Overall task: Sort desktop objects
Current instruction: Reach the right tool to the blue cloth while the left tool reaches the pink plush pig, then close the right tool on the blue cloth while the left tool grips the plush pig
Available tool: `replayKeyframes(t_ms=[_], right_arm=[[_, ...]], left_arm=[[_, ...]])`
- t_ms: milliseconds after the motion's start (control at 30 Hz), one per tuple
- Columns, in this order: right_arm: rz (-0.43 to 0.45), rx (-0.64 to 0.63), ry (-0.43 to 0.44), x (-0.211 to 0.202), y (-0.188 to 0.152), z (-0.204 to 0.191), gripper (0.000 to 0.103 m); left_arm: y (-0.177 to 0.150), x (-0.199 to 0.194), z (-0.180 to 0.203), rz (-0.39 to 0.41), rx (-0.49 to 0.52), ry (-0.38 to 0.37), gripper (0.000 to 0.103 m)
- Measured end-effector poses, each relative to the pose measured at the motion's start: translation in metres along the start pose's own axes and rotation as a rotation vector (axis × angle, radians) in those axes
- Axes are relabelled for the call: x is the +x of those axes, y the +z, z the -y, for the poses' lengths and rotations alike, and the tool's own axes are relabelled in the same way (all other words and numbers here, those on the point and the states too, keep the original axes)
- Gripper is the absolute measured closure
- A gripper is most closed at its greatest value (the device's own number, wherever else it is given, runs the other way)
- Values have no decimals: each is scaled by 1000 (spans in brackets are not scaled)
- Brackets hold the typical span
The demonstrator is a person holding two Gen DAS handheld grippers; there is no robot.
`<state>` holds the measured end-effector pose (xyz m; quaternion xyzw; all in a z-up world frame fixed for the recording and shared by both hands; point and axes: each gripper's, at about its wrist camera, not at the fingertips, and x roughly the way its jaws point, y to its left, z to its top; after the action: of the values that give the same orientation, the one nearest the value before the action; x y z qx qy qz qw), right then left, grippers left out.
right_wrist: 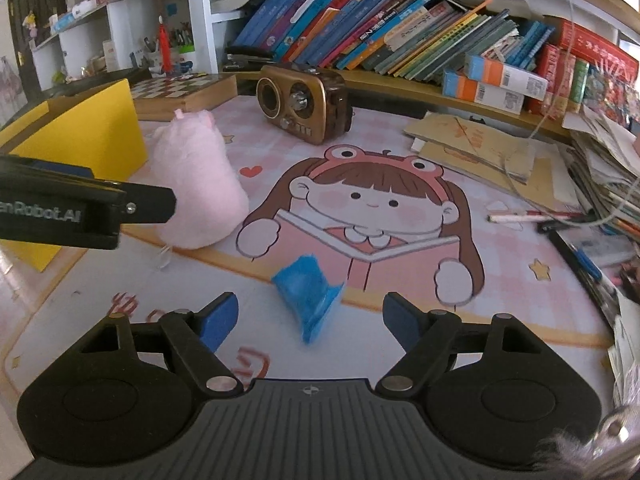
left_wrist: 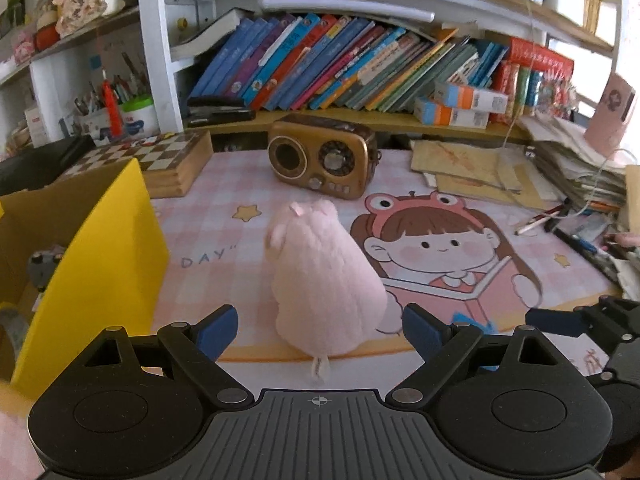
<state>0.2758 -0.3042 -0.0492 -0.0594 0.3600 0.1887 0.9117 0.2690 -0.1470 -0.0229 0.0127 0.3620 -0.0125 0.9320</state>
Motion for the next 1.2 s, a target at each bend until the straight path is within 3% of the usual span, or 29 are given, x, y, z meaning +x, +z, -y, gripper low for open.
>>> replayKeyframes(t_ms=[367, 533, 733, 1033, 1200], right_arm=[[-26, -64, 32, 27, 8, 4, 38], [-48, -66, 63, 35, 10, 4, 54], [-58, -71, 80, 37, 9, 6, 64], [-62, -30, 86, 30, 6, 12, 72], [-56, -20, 89, 26, 6, 12, 74]], left_arm=[[12, 43, 2, -69, -47, -2, 11], [14, 57, 3, -96, -54, 13, 12], [17, 68, 4, -105, -78, 5, 14], [16, 69, 6, -110, -45, -20, 38], [12, 52, 6, -97, -17, -36, 40]])
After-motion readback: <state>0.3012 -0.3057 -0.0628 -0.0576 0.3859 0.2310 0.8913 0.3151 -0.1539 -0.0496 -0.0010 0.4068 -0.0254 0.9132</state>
